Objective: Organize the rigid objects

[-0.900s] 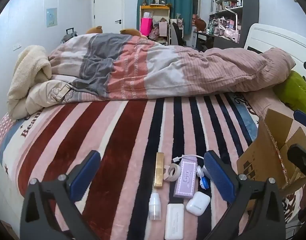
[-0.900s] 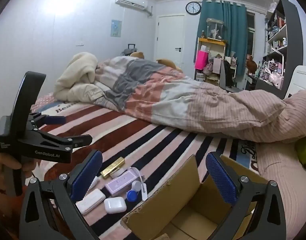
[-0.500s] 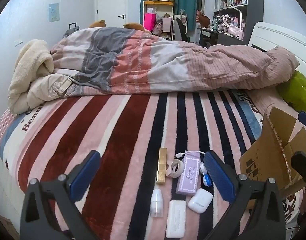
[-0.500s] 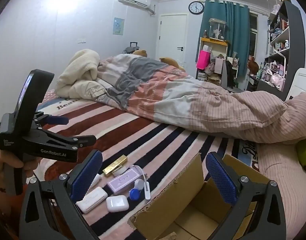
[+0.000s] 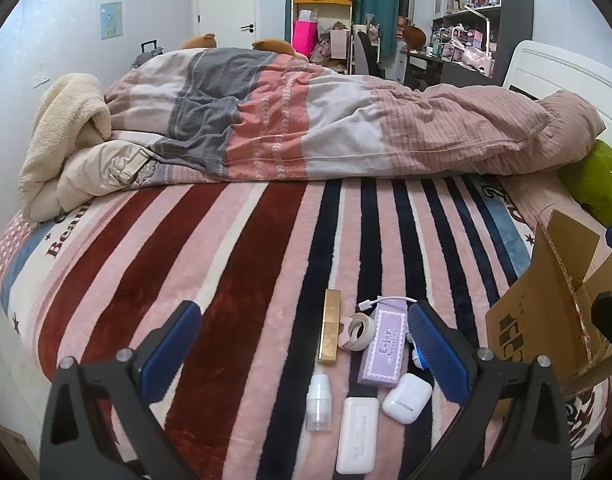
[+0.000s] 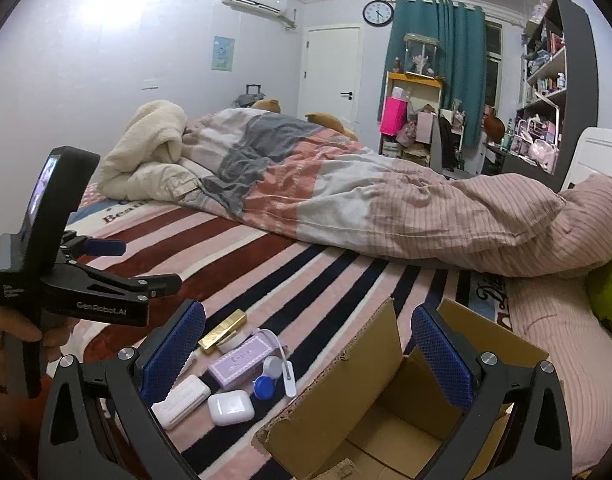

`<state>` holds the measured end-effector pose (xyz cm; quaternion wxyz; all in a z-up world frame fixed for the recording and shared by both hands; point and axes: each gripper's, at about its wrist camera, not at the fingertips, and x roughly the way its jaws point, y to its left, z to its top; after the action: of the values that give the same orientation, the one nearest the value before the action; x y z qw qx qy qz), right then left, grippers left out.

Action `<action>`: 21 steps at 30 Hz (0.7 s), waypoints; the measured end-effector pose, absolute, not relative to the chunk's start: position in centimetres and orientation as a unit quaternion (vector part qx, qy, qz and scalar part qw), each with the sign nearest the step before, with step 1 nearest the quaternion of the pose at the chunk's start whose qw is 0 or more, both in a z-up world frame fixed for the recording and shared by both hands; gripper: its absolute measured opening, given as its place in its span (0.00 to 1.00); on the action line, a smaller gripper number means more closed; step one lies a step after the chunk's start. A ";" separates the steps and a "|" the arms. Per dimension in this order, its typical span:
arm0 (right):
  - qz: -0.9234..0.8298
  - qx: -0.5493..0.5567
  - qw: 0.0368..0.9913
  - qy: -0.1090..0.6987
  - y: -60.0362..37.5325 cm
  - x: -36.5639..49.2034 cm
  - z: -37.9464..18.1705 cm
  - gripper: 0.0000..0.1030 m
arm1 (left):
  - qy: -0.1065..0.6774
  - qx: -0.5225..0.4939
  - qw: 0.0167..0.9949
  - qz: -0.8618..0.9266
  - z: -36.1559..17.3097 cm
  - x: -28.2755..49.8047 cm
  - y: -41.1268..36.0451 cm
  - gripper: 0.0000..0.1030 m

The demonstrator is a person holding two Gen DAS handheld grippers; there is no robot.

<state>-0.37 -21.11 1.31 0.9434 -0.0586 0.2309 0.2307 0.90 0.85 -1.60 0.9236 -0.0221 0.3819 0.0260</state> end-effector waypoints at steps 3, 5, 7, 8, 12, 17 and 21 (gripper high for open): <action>0.234 -0.047 0.940 0.243 -21.4 -0.2 1.2 1.00 | 0.382 -0.022 0.924 0.026 -1.6 0.9 0.9 0.99; 0.234 -0.042 0.939 0.248 -21.5 0.0 1.1 1.00 | 0.382 -0.022 0.924 0.027 -1.6 0.9 1.0 0.99; 0.232 -0.039 0.939 0.252 -21.5 0.0 1.1 1.00 | 0.381 -0.021 0.924 0.028 -1.6 0.9 1.0 0.99; 0.231 -0.038 0.939 0.254 -21.6 0.0 1.1 1.00 | 0.381 -0.021 0.924 0.028 -1.7 0.9 1.1 0.99; 0.235 -0.033 0.935 0.262 -21.6 0.2 0.9 1.00 | 0.381 -0.022 0.924 0.028 -1.6 0.9 1.1 0.99; 0.232 -0.035 0.936 0.262 -21.6 0.1 0.9 1.00 | 0.381 -0.021 0.924 0.027 -1.6 0.9 1.1 0.99; 0.235 -0.032 0.935 0.265 -21.5 0.2 0.9 1.00 | 0.380 -0.022 0.924 0.027 -1.5 0.8 1.4 0.99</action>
<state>0.20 -21.51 0.86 0.9346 -0.0324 0.2648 0.2352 0.83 1.37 -1.54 0.9243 -0.0224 0.3800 0.0270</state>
